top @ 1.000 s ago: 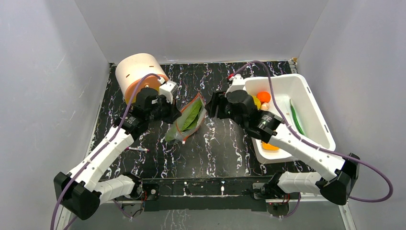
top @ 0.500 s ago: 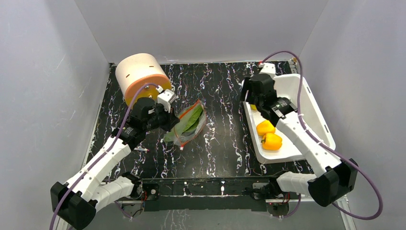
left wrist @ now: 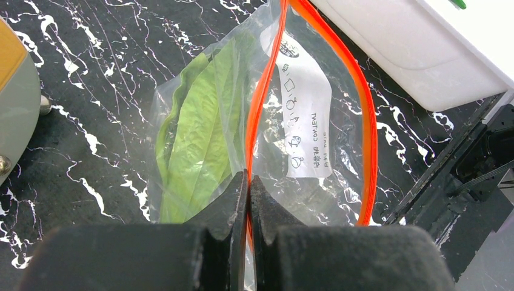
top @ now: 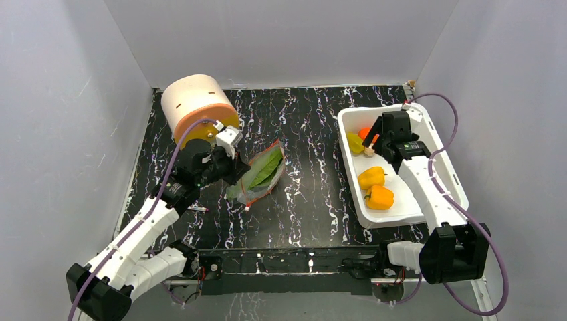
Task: Place the food in the zip-top bag and seal the zipper
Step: Pick up the fake vegetable from the bin.
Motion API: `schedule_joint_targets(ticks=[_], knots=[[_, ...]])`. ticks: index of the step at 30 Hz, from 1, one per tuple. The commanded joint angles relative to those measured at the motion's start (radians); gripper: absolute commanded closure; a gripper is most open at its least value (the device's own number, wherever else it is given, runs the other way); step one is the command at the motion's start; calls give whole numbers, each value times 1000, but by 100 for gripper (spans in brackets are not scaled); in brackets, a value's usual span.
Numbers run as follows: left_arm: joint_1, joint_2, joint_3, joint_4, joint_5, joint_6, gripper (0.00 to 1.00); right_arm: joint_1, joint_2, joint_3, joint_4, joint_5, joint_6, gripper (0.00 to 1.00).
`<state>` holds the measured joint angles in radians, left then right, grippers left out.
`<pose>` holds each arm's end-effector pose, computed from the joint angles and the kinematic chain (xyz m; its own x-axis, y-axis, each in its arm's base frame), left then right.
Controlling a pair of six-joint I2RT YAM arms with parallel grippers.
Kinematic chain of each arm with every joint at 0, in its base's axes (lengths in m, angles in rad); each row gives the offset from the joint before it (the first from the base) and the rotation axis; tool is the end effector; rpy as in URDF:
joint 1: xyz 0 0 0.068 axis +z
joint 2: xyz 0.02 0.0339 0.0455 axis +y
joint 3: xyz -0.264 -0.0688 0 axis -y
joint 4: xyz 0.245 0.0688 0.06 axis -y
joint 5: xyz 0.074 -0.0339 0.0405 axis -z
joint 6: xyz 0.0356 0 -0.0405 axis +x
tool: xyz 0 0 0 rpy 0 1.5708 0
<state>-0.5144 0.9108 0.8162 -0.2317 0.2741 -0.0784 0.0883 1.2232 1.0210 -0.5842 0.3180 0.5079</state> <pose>0.1783 -0.1118 0.3239 -0.3328 0.1015 -0.9375 0.6729 0.7221 -0.1607 0.2583 0.0117 0.2950 -0.5498 0.4151 -0.7249 0.4619 0.8741 0.1502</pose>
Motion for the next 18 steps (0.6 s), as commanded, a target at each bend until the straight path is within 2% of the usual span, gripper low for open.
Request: schedule_joint_targets(ticks=[1,3,6,11,18], knots=[[-5,-22,-12,26,11,8,100,-11,-31,-20,-8,16,85,20],[-5,-20,-11,25,12,10,100,-12,-43,-31,-31,41,137,17],[-5,-21,-10,21,10,12,100,-12,-52,-51,-92,67,237,4],[-5,-33,-14,21,-10,18,100,-12,-36,-92,-123,74,318,2],[-5,-20,-13,19,-11,19,100,-15,4,-130,-82,99,338,2]])
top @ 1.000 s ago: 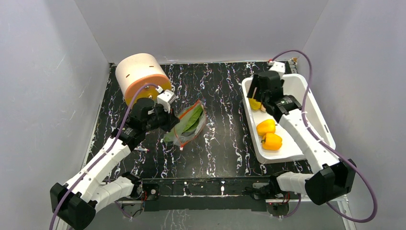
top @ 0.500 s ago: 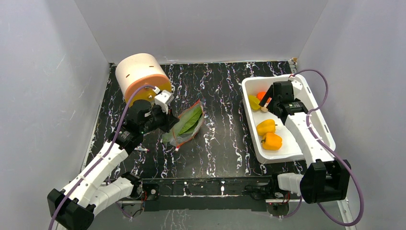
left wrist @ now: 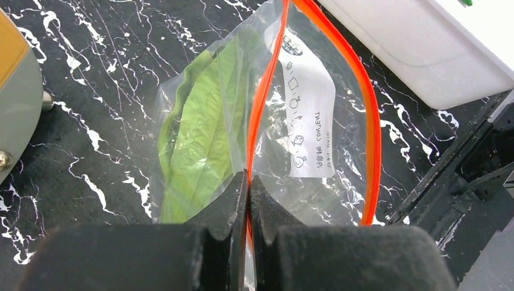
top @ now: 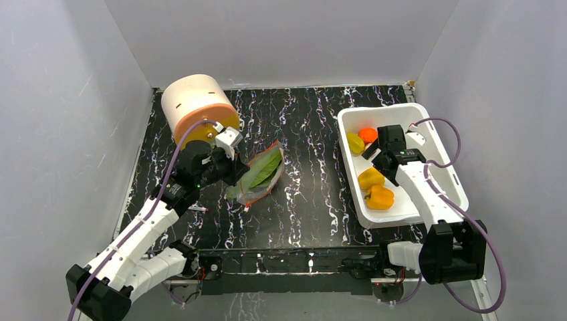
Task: Place the food in the zip-top bag and seal the zipper
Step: Pick up the fake vegetable from the bin.
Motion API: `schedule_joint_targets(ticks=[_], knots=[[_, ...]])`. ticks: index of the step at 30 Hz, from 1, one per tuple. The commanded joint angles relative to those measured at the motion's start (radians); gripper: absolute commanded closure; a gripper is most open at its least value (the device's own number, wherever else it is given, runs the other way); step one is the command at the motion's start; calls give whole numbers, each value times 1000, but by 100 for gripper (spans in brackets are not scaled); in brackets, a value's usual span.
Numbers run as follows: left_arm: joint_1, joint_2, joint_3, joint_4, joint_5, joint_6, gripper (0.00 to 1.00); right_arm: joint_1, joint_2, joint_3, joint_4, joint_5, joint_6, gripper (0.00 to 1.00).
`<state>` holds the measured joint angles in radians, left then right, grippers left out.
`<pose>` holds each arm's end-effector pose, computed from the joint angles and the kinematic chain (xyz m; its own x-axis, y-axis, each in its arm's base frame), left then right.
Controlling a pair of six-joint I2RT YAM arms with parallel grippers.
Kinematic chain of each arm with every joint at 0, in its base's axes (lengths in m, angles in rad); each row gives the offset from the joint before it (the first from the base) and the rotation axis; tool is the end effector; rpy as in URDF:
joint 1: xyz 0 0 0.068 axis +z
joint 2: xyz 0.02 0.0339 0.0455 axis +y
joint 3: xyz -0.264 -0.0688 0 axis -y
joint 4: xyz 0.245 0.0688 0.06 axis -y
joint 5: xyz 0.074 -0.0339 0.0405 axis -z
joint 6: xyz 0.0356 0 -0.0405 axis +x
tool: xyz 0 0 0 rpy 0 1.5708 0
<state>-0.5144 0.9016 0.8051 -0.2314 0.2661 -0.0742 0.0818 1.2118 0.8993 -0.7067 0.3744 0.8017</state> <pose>0.1769 -0.1107 0.3218 -0.3309 0.1048 -0.9378 0.6687 0.7272 -0.1546 0.2352 0.0062 0.2512 -0.5078 0.6294 -0.5883 0.6899 0.7060 0.1599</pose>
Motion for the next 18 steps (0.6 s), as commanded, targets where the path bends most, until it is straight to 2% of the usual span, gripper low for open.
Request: schedule_joint_targets(ticks=[1,18], knots=[[-4,-9,-1,18,-1,15,100,-10,21,-13,45,44,55,2],[-4,-14,-2,12,-26,23,100,-10,139,-31,91,34,134,3]])
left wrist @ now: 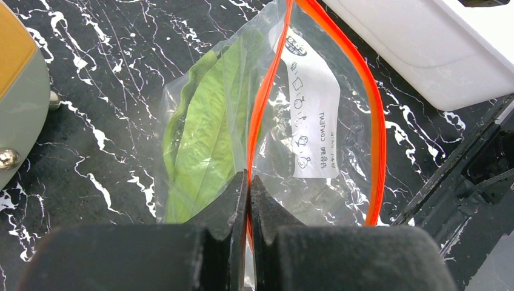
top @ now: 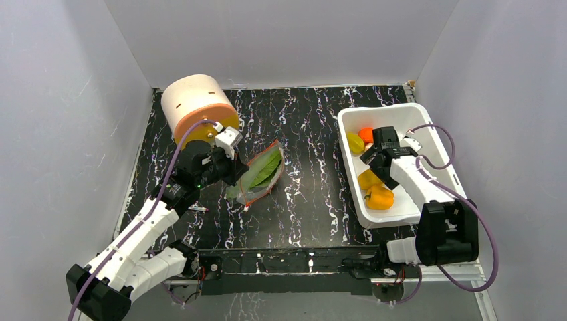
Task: Place the food in the zip-top bag and seal the zipper
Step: Pick up the fake vegetable from the bin.
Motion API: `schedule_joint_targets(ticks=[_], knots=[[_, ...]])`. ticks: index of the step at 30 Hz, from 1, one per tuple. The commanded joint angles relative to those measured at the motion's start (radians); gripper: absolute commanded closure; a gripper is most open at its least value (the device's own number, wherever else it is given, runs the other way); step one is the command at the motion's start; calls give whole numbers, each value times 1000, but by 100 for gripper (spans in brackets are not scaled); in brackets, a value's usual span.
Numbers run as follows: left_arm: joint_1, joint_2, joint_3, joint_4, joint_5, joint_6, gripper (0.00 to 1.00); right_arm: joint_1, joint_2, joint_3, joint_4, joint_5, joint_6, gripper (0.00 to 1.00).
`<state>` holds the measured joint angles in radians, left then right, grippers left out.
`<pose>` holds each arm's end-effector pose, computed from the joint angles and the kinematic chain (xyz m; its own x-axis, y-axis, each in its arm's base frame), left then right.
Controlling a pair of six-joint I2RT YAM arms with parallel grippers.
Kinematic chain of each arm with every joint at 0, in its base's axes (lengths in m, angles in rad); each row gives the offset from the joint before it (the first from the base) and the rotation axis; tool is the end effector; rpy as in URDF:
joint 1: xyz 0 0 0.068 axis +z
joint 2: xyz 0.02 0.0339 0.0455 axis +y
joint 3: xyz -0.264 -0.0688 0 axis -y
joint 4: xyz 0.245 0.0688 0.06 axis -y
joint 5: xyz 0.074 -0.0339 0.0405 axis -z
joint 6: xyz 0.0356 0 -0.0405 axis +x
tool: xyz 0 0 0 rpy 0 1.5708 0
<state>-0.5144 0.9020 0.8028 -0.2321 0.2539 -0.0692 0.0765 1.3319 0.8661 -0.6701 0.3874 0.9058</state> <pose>0.1772 -0.1104 0.3208 -0.3297 0.1095 -0.9377 0.6618 0.7351 -0.1469 0.2487 0.0056 0.2166 -0.4888 0.6933 -0.5296 0.7658 0.6317 0.1201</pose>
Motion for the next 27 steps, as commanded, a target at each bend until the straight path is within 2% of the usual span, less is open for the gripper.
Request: schedule_joint_targets(ticks=[1,8,18,27], knots=[[-5,-12,2,10,-16,19,100,-5,27,5,59,16,30,4],[-5,-18,1,5,-32,24,100,-4,61,-8,121,-26,-17,9],[-5,-26,1,1,-38,26,100,-7,-14,-67,211,-19,-82,27],[-5,-29,-2,7,-36,17,100,-8,-78,-75,211,30,-114,42]])
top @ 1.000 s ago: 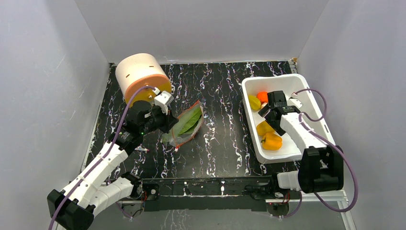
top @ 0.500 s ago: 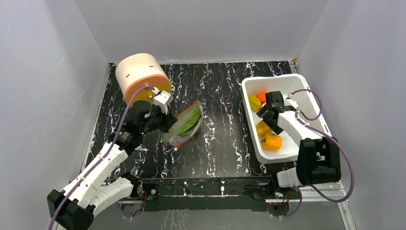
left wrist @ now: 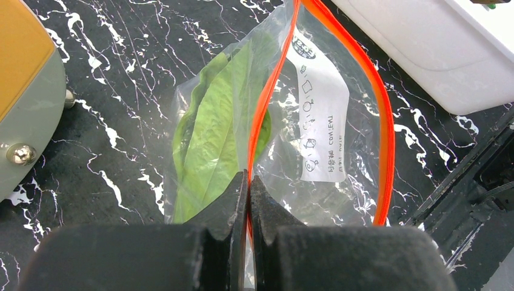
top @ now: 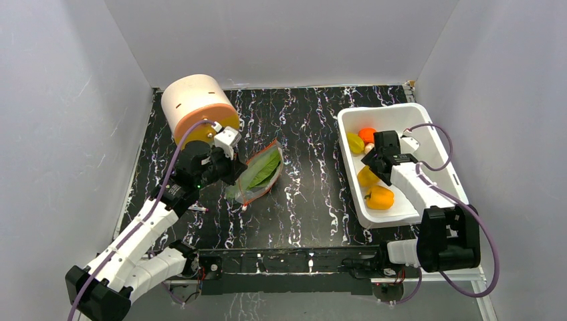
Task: Place the food in the zip-top bag and seal the zipper
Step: Pick up the fake vegetable from the bin.
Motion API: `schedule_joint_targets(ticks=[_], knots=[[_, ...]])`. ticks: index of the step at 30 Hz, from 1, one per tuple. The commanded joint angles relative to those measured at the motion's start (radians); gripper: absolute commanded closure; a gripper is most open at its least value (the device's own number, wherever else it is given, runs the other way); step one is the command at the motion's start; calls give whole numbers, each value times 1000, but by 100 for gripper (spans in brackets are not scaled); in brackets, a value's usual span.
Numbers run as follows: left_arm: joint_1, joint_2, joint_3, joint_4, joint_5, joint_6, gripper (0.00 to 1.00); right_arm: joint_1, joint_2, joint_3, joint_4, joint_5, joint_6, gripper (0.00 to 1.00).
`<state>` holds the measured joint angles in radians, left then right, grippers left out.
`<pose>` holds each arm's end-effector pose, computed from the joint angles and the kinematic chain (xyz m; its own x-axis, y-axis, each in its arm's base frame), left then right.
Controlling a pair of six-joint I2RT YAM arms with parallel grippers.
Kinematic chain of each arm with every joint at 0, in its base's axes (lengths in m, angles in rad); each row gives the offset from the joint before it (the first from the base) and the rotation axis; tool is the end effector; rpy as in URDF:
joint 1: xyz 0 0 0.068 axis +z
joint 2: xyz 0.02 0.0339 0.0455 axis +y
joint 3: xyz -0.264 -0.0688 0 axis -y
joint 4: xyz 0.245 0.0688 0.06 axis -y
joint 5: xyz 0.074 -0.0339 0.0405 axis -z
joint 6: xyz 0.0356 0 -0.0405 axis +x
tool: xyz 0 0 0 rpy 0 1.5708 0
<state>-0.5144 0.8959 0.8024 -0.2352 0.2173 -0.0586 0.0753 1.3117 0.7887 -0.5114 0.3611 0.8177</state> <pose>0.1769 -0.1088 0.3214 -0.3191 0.1146 -0.9408 0.6405 0.7577 -0.1249 0.2497 0.0062 0.2061 -0.5062 0.6463 -0.5711 0.7003 0.6944 0.1652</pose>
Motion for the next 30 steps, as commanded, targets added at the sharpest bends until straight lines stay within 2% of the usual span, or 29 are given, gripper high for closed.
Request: schedule_joint_targets(ticks=[1,13,30], knots=[[-4,-24,-3,10,-3,8,100,-6,-65,0,52,64,-32,43],[-5,-16,-7,17,5,2,100,-6,-172,28,30,156,-103,46],[-4,14,2,67,37,-61,100,0,-333,173,-14,66,-254,52]])
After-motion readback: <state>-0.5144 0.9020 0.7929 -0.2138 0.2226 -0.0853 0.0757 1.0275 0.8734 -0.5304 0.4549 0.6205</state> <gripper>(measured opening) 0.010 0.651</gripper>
